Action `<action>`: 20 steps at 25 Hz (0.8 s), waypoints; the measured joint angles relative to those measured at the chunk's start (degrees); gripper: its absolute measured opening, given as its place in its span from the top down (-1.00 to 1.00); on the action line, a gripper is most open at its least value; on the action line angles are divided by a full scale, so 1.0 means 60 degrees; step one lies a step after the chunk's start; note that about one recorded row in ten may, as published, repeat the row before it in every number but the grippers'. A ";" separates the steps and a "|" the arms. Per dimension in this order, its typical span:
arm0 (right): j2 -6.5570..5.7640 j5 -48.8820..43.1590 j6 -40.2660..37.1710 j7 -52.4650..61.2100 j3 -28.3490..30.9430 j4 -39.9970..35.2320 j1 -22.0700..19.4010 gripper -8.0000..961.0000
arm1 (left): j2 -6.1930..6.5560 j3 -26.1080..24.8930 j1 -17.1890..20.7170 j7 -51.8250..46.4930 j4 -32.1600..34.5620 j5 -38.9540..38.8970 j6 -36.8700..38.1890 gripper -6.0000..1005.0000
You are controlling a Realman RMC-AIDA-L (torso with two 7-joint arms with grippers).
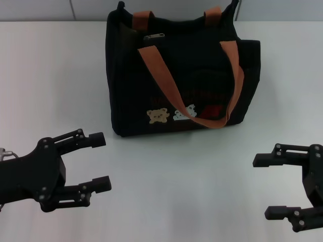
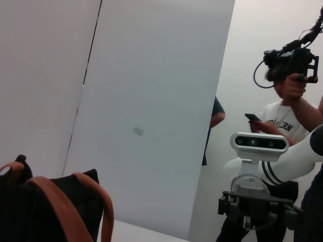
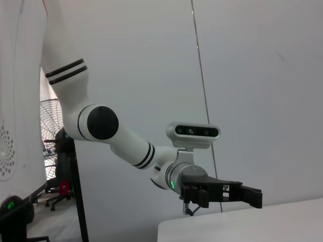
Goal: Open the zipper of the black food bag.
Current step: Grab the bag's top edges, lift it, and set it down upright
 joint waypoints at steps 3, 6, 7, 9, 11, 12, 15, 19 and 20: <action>0.0009 -0.0003 0.0000 0.0000 -0.0004 0.0018 0.0004 -0.62 | -0.0038 0.0000 -0.0026 0.0009 0.0004 -0.0002 -0.0012 -0.69; 0.0009 0.0000 0.0000 0.0003 0.0007 0.0030 0.0000 -0.62 | -0.0071 0.0000 -0.0042 0.0023 0.0008 -0.0004 -0.0024 -0.69; 0.0009 0.0001 0.0000 0.0006 0.0012 0.0033 -0.0003 -0.62 | -0.0071 0.0000 -0.0042 0.0023 0.0008 -0.0004 -0.0024 -0.69; 0.0009 0.0002 0.0000 0.0014 0.0029 0.0042 -0.0010 -0.62 | -0.0076 0.0007 -0.0049 0.0017 0.0011 -0.0007 -0.0029 -0.69; 0.0009 0.0010 -0.0001 0.0016 0.0050 0.0048 -0.0019 -0.62 | -0.0076 0.0007 -0.0049 0.0017 0.0011 -0.0007 -0.0029 -0.69; 0.0014 0.0022 -0.0001 0.0016 0.0065 0.0049 -0.0028 -0.62 | -0.0076 0.0007 -0.0049 0.0017 0.0011 -0.0007 -0.0029 -0.69; 0.0035 0.0060 0.0008 0.0015 0.0174 0.0086 -0.0058 -0.62 | -0.0155 -0.0043 -0.0059 0.0195 -0.0078 -0.0009 -0.0331 -0.67; 0.0036 0.0071 0.0194 -0.0013 0.0335 0.0277 -0.0079 -0.62 | -0.0258 -0.0110 -0.0067 0.0322 -0.0138 -0.0032 -0.0708 -0.63; 0.0036 0.0072 0.0261 -0.0018 0.0343 0.0312 -0.0083 -0.62 | -0.0508 -0.0465 -0.0136 0.0560 -0.0323 -0.0081 -0.1996 -0.62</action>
